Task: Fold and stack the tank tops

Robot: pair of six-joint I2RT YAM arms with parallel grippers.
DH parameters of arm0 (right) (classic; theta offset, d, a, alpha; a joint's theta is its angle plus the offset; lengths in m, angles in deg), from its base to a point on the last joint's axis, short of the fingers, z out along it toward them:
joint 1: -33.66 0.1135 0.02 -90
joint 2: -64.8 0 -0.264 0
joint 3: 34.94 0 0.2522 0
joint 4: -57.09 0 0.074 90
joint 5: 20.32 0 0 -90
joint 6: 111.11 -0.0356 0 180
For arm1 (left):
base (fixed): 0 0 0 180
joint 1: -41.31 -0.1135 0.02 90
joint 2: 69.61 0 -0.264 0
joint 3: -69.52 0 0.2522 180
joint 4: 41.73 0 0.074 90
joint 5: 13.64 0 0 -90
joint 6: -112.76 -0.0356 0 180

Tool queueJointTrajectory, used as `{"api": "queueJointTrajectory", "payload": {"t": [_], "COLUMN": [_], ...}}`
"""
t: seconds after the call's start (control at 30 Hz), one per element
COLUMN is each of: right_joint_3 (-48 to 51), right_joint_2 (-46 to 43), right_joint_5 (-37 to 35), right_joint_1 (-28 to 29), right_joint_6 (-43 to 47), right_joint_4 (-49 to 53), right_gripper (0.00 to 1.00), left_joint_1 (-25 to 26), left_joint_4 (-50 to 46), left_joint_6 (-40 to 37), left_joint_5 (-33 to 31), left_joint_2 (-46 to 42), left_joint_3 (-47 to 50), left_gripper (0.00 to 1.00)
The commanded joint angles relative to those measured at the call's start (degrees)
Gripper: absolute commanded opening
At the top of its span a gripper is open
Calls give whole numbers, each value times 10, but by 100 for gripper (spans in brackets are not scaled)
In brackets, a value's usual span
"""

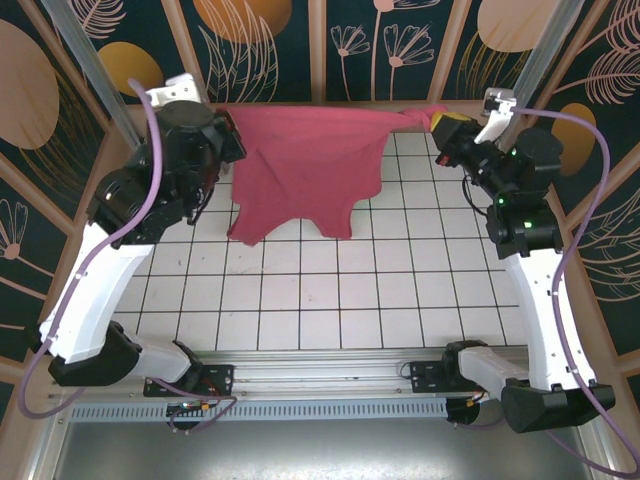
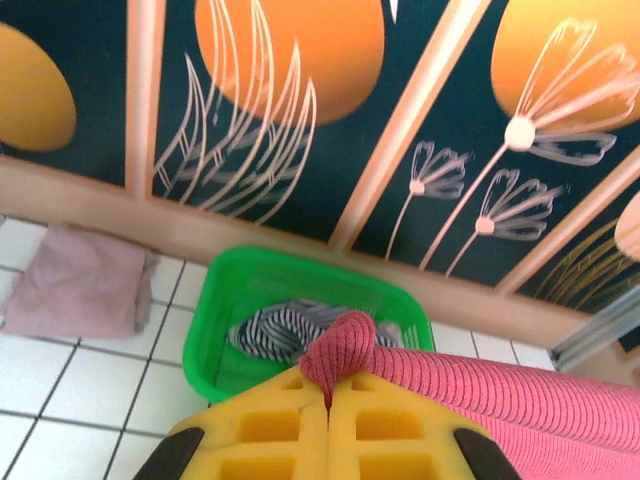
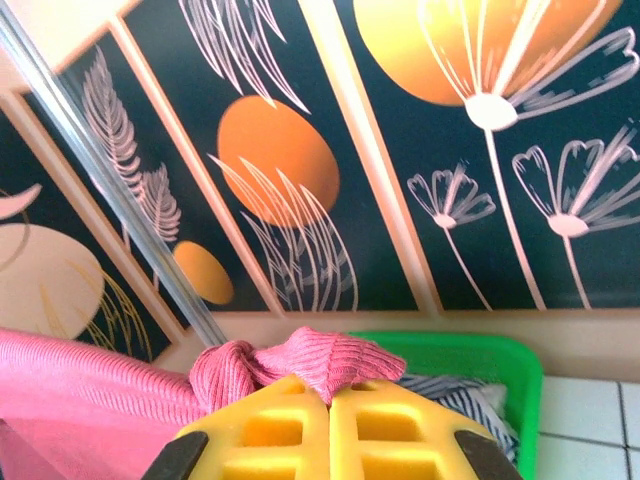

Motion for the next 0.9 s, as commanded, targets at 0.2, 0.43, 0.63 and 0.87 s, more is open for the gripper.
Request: {"api": "queueJointTrajectory", "payload": {"t": [0.2, 0.43, 0.63, 0.87], "right_joint_3": [-43, -184, -243, -146], "right_joint_2": [77, 227, 269, 194], "right_joint_5": [11, 15, 37, 74], "right_joint_1": [21, 73, 92, 87], "right_joint_6": [-67, -66, -58, -39], "right_joint_4": [-115, -61, 6, 136], "right_gripper": [0, 0, 0, 0], "left_joint_1": [-88, -132, -135, -135], "left_joint_4": [34, 8, -100, -107], "left_joint_6": [-18, -28, -25, 49], "left_joint_5": [33, 94, 94, 234], "left_joint_2": [35, 98, 83, -110], "left_joint_3": [-9, -89, -123, 163], "left_gripper": [0, 0, 0, 0]}}
